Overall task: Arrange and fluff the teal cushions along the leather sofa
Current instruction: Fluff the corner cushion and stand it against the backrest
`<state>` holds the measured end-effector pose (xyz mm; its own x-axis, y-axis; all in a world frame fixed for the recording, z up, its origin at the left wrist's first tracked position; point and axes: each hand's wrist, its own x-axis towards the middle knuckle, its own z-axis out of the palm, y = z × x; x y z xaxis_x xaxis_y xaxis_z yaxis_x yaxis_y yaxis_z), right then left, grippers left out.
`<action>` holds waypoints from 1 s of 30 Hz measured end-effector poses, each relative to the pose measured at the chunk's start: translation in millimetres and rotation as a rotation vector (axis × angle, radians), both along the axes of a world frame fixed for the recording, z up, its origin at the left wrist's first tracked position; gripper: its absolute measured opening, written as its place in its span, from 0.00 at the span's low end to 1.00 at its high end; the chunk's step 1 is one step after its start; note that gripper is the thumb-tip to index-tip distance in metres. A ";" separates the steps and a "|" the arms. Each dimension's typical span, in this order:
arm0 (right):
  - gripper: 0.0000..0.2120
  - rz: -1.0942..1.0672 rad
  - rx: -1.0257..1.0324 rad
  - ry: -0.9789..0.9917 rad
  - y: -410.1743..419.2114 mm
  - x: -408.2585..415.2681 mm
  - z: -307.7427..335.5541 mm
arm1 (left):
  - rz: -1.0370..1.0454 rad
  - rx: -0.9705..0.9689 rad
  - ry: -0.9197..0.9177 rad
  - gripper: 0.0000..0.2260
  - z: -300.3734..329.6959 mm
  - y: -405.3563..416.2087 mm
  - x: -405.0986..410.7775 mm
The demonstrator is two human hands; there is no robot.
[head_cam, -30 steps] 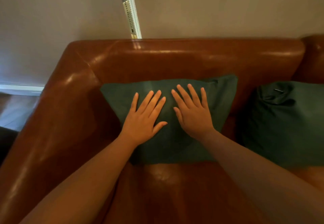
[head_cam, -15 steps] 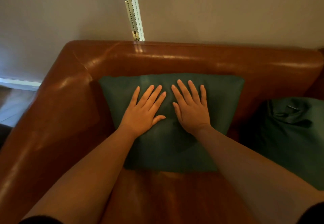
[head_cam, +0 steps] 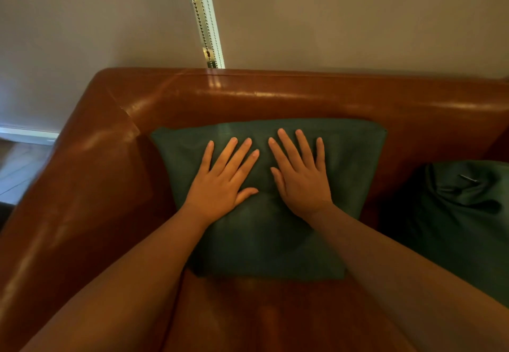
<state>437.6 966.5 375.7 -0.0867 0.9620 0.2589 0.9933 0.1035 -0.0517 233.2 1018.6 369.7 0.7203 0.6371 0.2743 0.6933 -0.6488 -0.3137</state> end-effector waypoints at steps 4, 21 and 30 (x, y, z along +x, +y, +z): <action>0.27 0.024 -0.017 -0.055 -12.0 23.3 10.4 | 0.023 0.033 -0.007 0.32 8.7 0.5 -28.4; 0.17 -0.199 0.004 0.224 -38.8 147.8 35.5 | 0.443 -0.774 -1.151 0.10 68.8 25.2 -110.8; 0.06 -0.213 0.121 0.493 -41.7 144.5 24.4 | 0.572 -1.446 -1.656 0.14 73.1 33.5 -119.9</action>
